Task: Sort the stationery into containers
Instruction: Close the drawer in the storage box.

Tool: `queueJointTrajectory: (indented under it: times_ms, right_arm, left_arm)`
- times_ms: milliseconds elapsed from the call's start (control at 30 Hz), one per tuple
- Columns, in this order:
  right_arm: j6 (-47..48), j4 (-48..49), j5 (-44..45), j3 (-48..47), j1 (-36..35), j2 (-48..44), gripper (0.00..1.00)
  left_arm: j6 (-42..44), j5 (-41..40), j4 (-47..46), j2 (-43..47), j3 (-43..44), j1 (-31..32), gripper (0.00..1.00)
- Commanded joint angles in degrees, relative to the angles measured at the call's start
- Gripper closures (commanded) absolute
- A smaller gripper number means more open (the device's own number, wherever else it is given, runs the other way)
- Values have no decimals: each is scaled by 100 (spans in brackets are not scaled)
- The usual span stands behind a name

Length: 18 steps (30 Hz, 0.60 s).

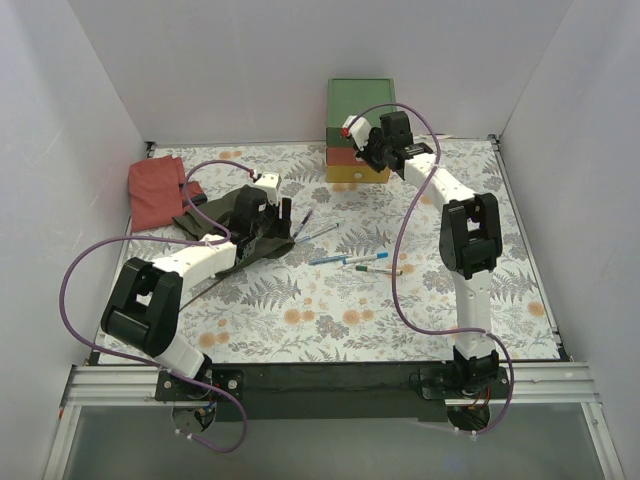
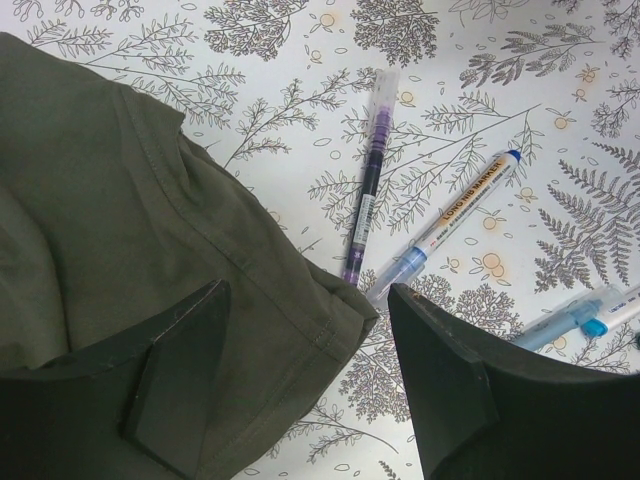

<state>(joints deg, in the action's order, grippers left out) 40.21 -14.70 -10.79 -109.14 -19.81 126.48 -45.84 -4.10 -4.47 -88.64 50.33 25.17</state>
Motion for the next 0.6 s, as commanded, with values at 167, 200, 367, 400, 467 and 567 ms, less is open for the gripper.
queueJointTrajectory:
  times_ms: [167, 200, 367, 400, 467, 567]
  right_arm:
    - [-1204, 468, 68, 382, 92, -770, 99]
    - [-1452, 477, 33, 550, 109, -982, 94]
    - [-3490, 1607, -460, 2271, 478, -2554, 2]
    - [-3972, 1976, -416, 2884, 496, -2697, 2]
    - [-4344, 2532, -102, 3135, 487, -2821, 2]
    - [-4584, 2612, 174, 3057, 417, -2611, 15]
  left_arm:
    - [76, -152, 121, 57, 249, -65, 36]
    - [137, -170, 165, 118, 276, -73, 36]
    - [269, -267, 280, 251, 267, -82, 31]
    - [260, -267, 289, 225, 267, -91, 31]
    - [243, -267, 315, 102, 267, -109, 31]
    - [190, -258, 359, -57, 355, -74, 31]
